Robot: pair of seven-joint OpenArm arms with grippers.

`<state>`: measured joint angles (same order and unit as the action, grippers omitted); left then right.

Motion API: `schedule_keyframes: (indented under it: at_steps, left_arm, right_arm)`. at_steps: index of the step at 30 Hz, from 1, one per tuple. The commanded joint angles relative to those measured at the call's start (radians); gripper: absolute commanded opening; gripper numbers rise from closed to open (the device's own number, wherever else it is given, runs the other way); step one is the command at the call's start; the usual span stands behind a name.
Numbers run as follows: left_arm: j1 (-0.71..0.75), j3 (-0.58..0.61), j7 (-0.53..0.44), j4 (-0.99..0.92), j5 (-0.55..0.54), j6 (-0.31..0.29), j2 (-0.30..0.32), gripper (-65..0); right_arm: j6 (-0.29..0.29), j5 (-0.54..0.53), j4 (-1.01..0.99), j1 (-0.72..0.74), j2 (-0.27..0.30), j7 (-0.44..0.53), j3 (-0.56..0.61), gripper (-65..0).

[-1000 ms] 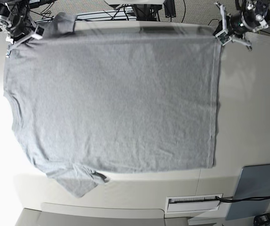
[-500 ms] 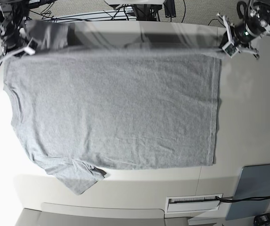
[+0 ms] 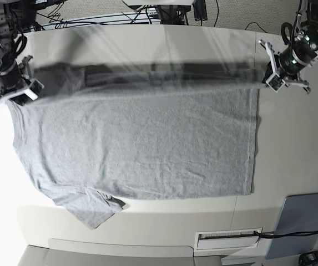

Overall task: Fold the T-shirt properly
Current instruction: 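Lift the shoulder edge and fold it over toward the hem with both grippers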

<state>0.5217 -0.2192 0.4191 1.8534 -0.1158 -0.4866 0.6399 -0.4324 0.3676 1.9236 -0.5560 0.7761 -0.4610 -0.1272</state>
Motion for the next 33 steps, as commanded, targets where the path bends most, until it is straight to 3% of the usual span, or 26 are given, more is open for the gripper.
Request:
schedule_keyframes:
  at_steps: [1, 9, 13, 18, 24, 29, 33]
  left_arm:
    - [-0.016, -0.012, -0.008, -0.001, 0.006, 0.016, 0.016, -65.0]
    - [-0.113, -0.012, -0.02, -0.107, -0.011, 0.013, 0.016, -65.0]
    - [-0.155, -0.012, -0.021, -0.135, -0.02, -0.041, 0.016, -65.0]
    - [-0.192, -0.012, -0.024, -0.139, -0.02, -0.042, 0.016, -65.0]
    - [-0.242, 0.009, -0.025, -0.139, -0.028, -0.059, -0.003, -65.0]
    - [-0.298, 0.083, -0.023, -0.172, -0.027, 0.001, -0.005, -65.0]
    - [-0.361, 0.093, -0.023, -0.246, -0.027, -0.004, -0.02, -65.0]
  right_arm:
    - [0.019, 0.01, 0.0, 0.029, 0.022, -0.003, 0.01, -65.0]
    - [0.021, 0.023, -0.107, 0.243, 0.022, -0.014, 0.194, -65.0]
    - [0.022, 0.022, -0.158, 0.354, 0.022, -0.014, 0.257, -65.0]
    - [0.022, -0.013, -0.215, 0.467, 0.021, -0.018, 0.321, -65.0]
    - [0.022, -0.011, -0.232, 0.507, 0.019, -0.035, 0.394, -65.0]
    - [0.022, -0.011, -0.232, 0.506, 0.016, -0.059, 0.395, -65.0]
    - [0.054, -0.006, -0.233, 0.506, 0.016, -0.066, 0.395, -65.0]
